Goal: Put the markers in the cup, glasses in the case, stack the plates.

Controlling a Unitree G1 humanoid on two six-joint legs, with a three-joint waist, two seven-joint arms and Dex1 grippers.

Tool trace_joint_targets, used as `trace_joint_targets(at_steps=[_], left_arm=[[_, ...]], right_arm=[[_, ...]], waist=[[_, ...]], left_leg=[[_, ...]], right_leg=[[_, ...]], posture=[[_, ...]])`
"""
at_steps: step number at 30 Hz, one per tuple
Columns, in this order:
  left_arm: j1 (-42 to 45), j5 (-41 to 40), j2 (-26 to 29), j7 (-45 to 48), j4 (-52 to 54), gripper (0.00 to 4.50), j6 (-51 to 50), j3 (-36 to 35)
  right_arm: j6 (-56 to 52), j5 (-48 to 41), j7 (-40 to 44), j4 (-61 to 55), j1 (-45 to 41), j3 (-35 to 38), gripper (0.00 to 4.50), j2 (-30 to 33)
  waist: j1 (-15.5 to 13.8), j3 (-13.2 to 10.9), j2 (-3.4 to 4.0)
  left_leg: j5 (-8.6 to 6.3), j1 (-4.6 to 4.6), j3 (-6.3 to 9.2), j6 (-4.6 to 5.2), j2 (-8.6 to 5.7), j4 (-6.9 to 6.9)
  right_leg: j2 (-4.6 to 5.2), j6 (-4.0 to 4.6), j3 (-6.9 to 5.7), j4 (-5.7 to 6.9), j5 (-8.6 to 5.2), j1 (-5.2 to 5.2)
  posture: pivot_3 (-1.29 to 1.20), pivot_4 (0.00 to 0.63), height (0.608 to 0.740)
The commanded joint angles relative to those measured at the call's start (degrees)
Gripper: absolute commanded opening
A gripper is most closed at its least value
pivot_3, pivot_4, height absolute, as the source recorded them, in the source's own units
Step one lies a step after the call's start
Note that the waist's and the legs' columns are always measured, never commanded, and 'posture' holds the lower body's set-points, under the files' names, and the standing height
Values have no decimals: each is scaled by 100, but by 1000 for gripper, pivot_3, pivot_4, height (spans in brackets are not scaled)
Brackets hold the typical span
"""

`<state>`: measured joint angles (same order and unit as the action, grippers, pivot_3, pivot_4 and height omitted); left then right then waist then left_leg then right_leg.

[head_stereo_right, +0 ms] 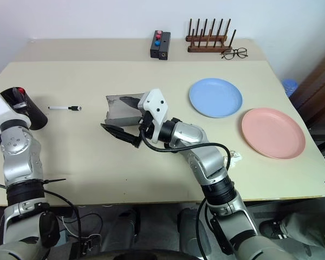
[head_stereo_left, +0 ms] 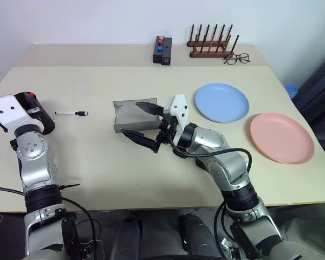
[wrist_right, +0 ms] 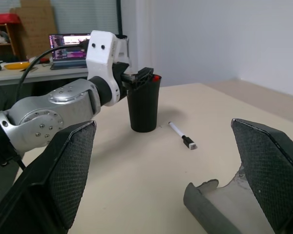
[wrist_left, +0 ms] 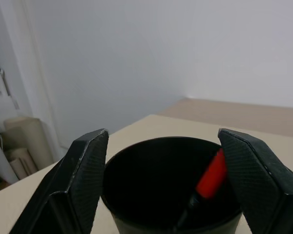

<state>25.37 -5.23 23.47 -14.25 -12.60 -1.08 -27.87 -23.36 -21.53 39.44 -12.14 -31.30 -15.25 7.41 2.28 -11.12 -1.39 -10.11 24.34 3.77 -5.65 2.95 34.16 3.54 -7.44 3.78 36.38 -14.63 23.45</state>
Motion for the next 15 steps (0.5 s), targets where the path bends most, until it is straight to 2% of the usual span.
trace_joint_targets(at_steps=[1, 5, 8, 10, 11, 15], left_arm=[[188, -83, 17, 31, 488, 3756, 32, 28], [681, -204, 74, 410, 945, 3756, -338, 411], [1186, -225, 104, 880, 1134, 3756, -1434, 1040], [1419, -67, 58, 878, 1129, 4319, -2107, 1326], [1508, -39, 12, 812, 1115, 4489, -2435, 1375], [1988, -264, -552, 121, 593, 4489, -3886, 1037]], right_arm=[[48, -53, 15, -244, -6, 21, 4500, -8], [43, -48, -2, -235, -24, 56, 4500, 13], [92, -23, -28, -158, -61, 101, 4500, 14], [122, -8, -56, -102, -90, 130, 4500, 0], [131, -5, -66, -83, -99, 138, 4500, -4], [155, 20, -111, -46, -98, 156, 4500, -6]], waist=[[-4, 0, 0], [-57, 0, -2], [-131, 0, -2], [-127, 1, -1], [-120, 1, -1], [-66, 0, 0]], left_leg=[[0, 0, 0, 0, 0, 0], [1, 3, 0, -2, 0, 0], [2, 4, 0, -4, -1, 1], [2, 3, -1, -4, -1, 1], [2, 2, -1, -4, -1, 1], [2, 1, 1, -3, 1, -5]], right_leg=[[0, 0, 0, 0, 0, 0], [0, 0, -1, -3, 0, 0], [0, 2, -1, -8, 1, -2], [0, 2, -1, -9, 1, -3], [0, 2, -1, -9, 1, -3], [-4, 1, -1, -6, 1, 3]], posture=[[0, 150, 738], [0, 150, 738], [0, 150, 738], [0, 150, 738], [0, 150, 738], [0, 150, 738]])
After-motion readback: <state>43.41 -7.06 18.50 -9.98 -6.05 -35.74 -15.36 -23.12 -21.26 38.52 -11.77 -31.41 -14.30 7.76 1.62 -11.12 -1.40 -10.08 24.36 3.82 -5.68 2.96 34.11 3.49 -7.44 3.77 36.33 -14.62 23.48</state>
